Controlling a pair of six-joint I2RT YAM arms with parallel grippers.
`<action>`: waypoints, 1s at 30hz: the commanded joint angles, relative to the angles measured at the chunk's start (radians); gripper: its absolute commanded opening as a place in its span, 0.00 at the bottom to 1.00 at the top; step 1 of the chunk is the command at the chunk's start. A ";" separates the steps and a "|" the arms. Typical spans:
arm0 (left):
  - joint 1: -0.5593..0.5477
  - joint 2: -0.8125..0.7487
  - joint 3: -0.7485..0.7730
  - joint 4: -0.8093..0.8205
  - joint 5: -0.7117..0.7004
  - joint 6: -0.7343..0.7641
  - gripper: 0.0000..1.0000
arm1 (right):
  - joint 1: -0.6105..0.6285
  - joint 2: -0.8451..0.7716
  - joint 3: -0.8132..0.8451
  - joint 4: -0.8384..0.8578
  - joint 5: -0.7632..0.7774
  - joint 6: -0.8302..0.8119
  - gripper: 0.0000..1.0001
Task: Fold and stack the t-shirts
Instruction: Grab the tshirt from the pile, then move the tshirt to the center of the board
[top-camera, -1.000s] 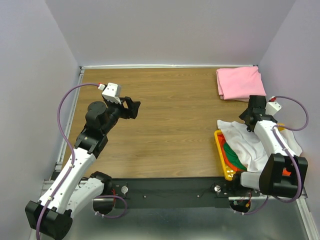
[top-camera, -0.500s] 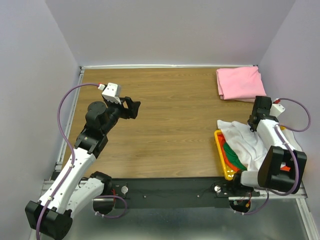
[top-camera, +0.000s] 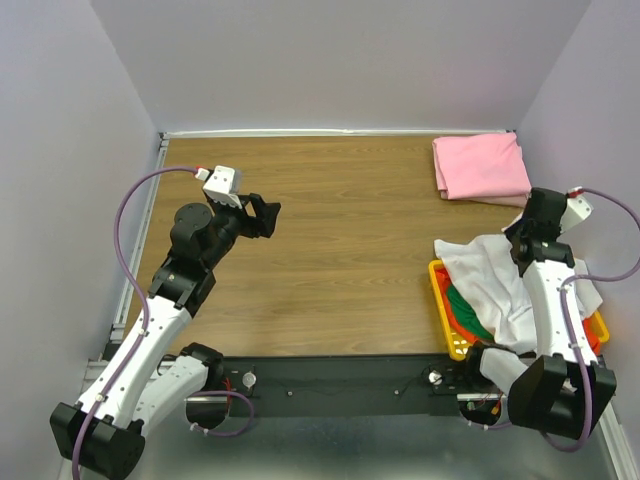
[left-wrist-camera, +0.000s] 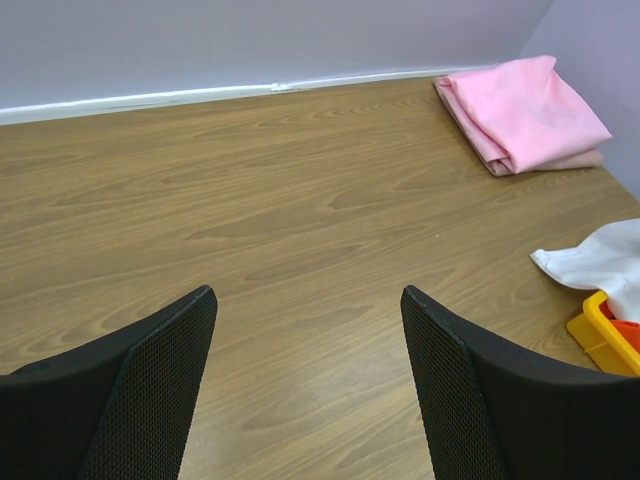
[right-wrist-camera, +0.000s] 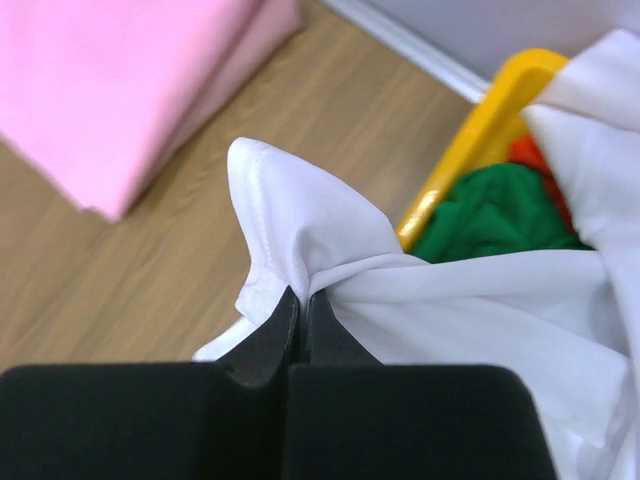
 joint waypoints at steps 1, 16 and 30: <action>0.008 -0.018 0.003 -0.005 -0.006 0.005 0.82 | -0.003 -0.057 0.073 -0.032 -0.236 -0.020 0.00; 0.013 -0.052 -0.002 -0.005 -0.059 0.013 0.82 | 0.314 0.011 0.526 -0.005 -0.528 -0.019 0.00; 0.014 -0.035 0.001 -0.017 -0.121 0.021 0.82 | 0.710 0.442 1.176 0.050 -0.482 -0.101 0.00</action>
